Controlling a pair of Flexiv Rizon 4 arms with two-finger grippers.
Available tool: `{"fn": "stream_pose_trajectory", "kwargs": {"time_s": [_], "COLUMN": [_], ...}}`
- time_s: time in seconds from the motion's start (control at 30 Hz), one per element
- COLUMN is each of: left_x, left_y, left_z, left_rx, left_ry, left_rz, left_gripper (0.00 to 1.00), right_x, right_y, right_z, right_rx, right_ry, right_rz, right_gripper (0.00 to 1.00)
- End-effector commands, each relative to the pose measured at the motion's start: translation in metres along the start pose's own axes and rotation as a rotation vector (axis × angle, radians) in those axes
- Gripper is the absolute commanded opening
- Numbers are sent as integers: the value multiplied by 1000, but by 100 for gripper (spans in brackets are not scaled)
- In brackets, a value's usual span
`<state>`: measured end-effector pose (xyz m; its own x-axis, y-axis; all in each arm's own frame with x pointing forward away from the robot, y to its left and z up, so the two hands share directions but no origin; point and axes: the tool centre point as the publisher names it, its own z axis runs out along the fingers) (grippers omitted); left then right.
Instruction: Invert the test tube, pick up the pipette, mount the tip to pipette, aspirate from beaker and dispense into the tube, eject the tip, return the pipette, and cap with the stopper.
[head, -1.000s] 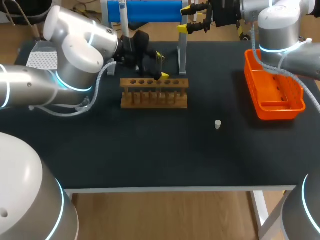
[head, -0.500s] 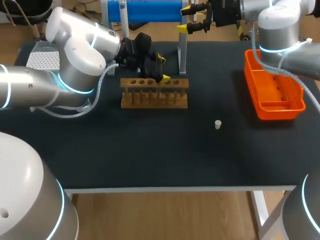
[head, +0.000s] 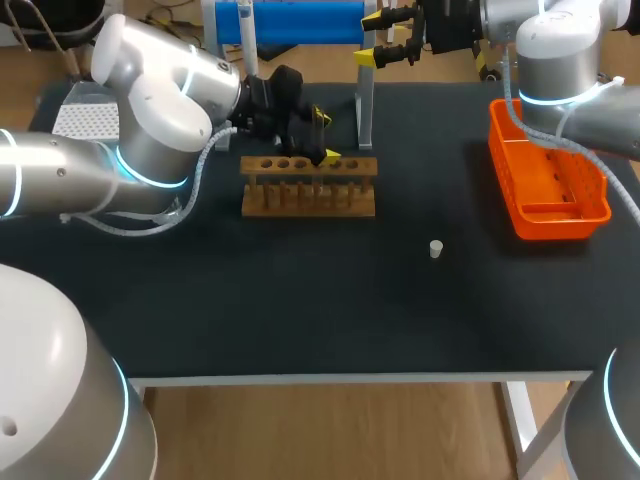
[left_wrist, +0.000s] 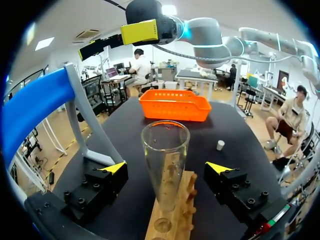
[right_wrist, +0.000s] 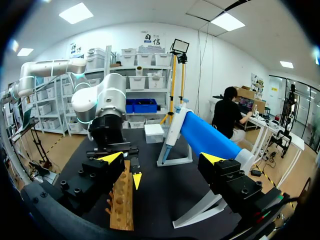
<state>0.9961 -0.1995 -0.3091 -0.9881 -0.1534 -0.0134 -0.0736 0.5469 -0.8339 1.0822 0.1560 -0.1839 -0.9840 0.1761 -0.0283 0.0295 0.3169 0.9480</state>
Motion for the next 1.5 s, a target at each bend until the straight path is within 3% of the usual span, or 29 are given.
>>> {"fn": "stream_pose_trajectory", "kwargs": {"time_s": [0.03, 0.27, 0.57, 0.77, 1.13, 1.5], "left_x": [0, 0, 0, 0, 0, 0], "left_y": [-1, -1, -1, -1, -1, -1], "left_z": [0, 0, 0, 0, 0, 0], "left_rx": [-3, -3, -3, -3, -3, -3], "left_ry": [-1, -1, -1, -1, -1, -1], "left_rz": [-1, -1, -1, -1, -1, -1], "left_gripper": [100, 100, 100, 100, 100, 100], "right_x": [9, 45, 107, 141, 203, 203], "right_y": [1, -11, -49, -73, -102, -102], "right_z": [-14, -67, -148, -183, -192, -192], "right_rx": [22, 64, 132, 174, 243, 243], "right_ry": [0, -22, -74, -123, -98, -98], "right_rz": [-13, -23, -17, -39, -76, -76], "right_gripper": [100, 100, 100, 100, 100, 100]}}
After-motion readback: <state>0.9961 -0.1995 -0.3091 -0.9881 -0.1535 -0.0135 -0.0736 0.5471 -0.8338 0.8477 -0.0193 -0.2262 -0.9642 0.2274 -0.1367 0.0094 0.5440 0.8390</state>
